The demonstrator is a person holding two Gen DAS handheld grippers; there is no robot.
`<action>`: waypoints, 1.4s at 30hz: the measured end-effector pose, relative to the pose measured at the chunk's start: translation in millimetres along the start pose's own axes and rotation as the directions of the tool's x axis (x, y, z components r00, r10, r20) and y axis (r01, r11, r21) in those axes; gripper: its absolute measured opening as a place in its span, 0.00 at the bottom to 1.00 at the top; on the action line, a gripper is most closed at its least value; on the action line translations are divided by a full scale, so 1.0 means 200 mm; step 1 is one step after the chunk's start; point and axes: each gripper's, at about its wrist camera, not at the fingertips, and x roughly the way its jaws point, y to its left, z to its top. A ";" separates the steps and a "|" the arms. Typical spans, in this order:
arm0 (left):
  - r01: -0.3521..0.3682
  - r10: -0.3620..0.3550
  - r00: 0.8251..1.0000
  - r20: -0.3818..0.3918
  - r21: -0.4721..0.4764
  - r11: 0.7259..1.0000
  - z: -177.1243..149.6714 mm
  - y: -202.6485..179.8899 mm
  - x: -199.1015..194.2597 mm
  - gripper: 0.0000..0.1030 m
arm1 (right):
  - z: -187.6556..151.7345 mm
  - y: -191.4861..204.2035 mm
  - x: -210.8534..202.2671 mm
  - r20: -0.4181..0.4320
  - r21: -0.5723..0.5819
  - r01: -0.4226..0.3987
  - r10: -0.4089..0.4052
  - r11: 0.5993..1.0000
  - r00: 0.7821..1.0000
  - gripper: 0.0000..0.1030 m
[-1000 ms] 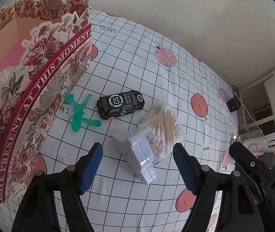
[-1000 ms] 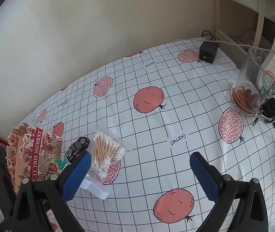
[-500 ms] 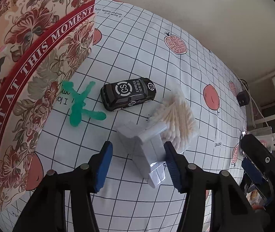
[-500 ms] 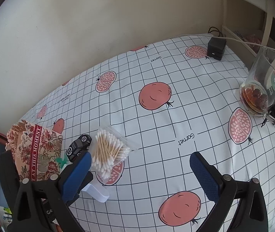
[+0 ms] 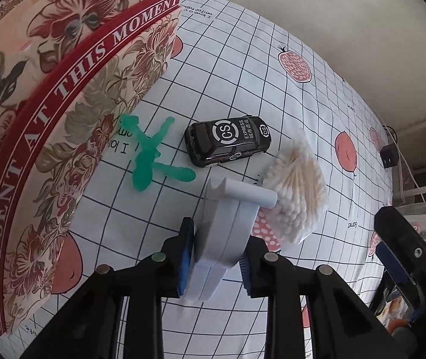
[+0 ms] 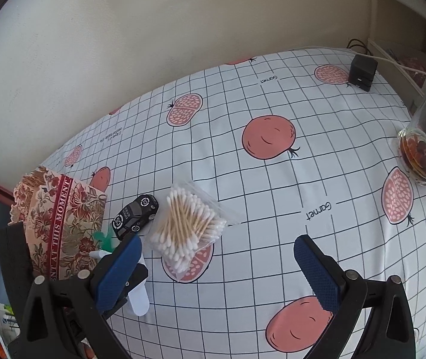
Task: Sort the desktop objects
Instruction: 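Grasp the white plastic holder with the left tool while the right tool approaches the swabs, then grasp the bag of cotton swabs with the right tool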
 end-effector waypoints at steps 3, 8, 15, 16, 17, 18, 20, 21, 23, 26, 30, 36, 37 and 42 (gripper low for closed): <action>0.002 -0.002 1.000 0.003 -0.012 1.000 0.00 0.01 -0.01 0.27 | -0.01 0.03 0.04 -0.016 -0.012 -0.017 0.016 1.000 1.000 1.00; -0.008 0.008 1.000 0.003 -0.029 1.000 -0.01 0.03 -0.03 0.25 | 0.00 0.08 0.10 -0.041 -0.023 -0.032 0.031 0.999 0.999 1.00; -0.006 0.006 1.000 0.002 -0.059 0.998 0.00 0.07 -0.06 0.22 | 0.01 0.12 0.18 -0.078 -0.016 0.008 -0.009 1.000 0.997 1.00; -0.010 0.010 1.000 0.002 -0.062 0.998 0.00 0.08 -0.06 0.22 | 0.01 0.12 0.20 -0.082 -0.024 0.021 -0.022 1.000 0.996 1.00; -0.013 0.013 1.000 0.001 -0.064 0.998 0.00 0.09 -0.06 0.22 | 0.00 0.13 0.21 -0.086 -0.027 0.027 -0.029 0.999 0.996 1.00; -0.013 0.013 1.000 0.000 -0.068 0.998 0.01 0.09 -0.07 0.22 | 0.00 0.13 0.22 -0.089 -0.025 0.028 -0.031 0.999 0.996 1.00; -0.012 0.012 1.000 -0.001 -0.074 0.997 0.01 0.11 -0.07 0.22 | 0.00 0.13 0.24 -0.096 -0.013 0.026 -0.027 1.000 0.995 1.00; -0.014 0.014 1.000 -0.002 -0.074 0.997 0.01 0.11 -0.07 0.22 | 0.00 0.13 0.25 -0.096 -0.009 0.026 -0.026 1.000 0.995 1.00; -0.014 0.014 1.000 -0.003 -0.071 0.997 0.01 0.11 -0.07 0.22 | -0.01 0.13 0.26 -0.102 -0.009 0.034 -0.034 0.999 0.994 0.99; -0.014 0.014 1.000 -0.002 -0.069 0.998 0.02 0.10 -0.06 0.22 | -0.02 0.16 0.27 -0.104 -0.030 0.032 -0.035 0.999 0.994 0.95; -0.009 0.009 1.000 -0.005 -0.074 0.997 0.03 0.11 -0.06 0.22 | -0.02 0.19 0.30 -0.103 -0.058 0.054 -0.060 0.997 0.993 0.91; -0.010 0.010 1.000 -0.004 -0.074 0.997 0.02 0.11 -0.06 0.22 | -0.02 0.22 0.34 -0.098 -0.067 0.074 -0.080 0.995 0.992 0.80; -0.012 0.011 1.000 -0.005 -0.073 0.997 0.02 0.11 -0.06 0.22 | -0.01 0.22 0.34 -0.097 -0.068 0.077 -0.084 0.995 0.992 0.80; -0.009 0.009 1.000 -0.008 -0.077 0.997 0.03 0.11 -0.05 0.22 | -0.01 0.22 0.33 -0.088 -0.083 0.100 -0.107 0.992 0.990 0.73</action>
